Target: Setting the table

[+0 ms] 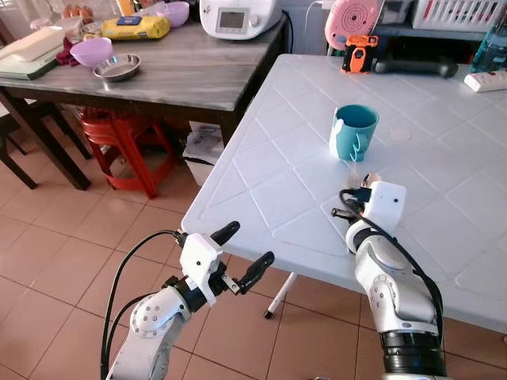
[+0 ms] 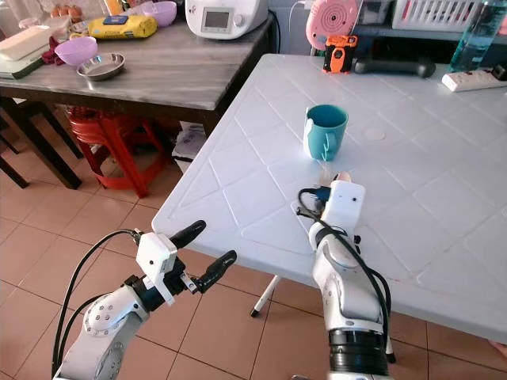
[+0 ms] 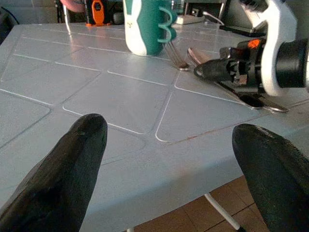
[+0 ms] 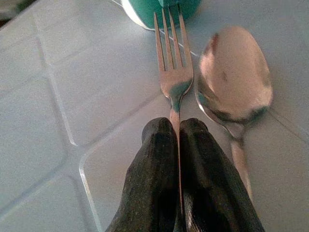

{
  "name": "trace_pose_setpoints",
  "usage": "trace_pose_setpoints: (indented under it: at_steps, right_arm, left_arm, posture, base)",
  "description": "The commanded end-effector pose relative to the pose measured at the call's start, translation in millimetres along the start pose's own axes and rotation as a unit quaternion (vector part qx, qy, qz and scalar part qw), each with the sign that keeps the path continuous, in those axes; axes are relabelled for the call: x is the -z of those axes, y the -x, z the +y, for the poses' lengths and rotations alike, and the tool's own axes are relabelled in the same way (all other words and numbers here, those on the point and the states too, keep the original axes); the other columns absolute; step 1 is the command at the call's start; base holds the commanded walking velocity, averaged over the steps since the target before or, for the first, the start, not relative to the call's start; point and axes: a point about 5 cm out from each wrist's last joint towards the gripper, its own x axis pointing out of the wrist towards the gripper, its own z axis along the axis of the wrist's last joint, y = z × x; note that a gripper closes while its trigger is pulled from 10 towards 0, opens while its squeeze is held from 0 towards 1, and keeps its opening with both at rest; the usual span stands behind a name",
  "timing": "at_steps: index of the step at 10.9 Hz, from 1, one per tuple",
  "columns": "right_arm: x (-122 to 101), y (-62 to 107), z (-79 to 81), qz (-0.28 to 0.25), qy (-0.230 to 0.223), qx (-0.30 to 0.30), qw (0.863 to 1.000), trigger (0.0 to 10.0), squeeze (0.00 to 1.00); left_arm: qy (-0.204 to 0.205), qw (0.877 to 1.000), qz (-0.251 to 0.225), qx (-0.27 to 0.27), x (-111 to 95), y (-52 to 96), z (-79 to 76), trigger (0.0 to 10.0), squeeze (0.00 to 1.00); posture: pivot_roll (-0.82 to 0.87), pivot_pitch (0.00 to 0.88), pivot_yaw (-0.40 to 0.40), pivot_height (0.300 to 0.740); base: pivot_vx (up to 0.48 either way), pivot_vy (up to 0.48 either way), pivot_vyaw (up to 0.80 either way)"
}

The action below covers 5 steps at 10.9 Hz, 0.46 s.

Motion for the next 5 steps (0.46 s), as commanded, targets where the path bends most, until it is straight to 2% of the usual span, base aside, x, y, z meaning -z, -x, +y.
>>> trace_pose_setpoints:
  at_steps: [1,3,5]
  right_arm:
    - [-23.8,8.9,15.3,-0.061,-0.005,-0.045,0.997,0.0,0.00]
    - [-36.0,20.2,20.0,-0.103,-0.010,-0.075,0.992,0.0,0.00]
    - [-35.4,29.7,17.0,-0.108,-0.016,-0.078,0.991,0.0,0.00]
  left_arm:
    - [-0.015,1.000,-0.002,-0.020,-1.9,-0.6,7.1,10.0,0.00]
    - [-0.022,0.999,-0.008,-0.040,-3.3,-2.9,12.9,10.0,0.00]
    - [-0.022,0.998,-0.010,-0.053,-2.8,-7.5,16.5,10.0,0.00]
  posture:
    - [-0.16,0.112,0.100,0.740]
    - [-0.16,0.107,0.100,0.740]
    - [-0.17,0.096,0.103,0.740]
  base:
    - [0.000,0.000,0.00]
    - [0.000,0.000,0.00]
    - [0.000,0.000,0.00]
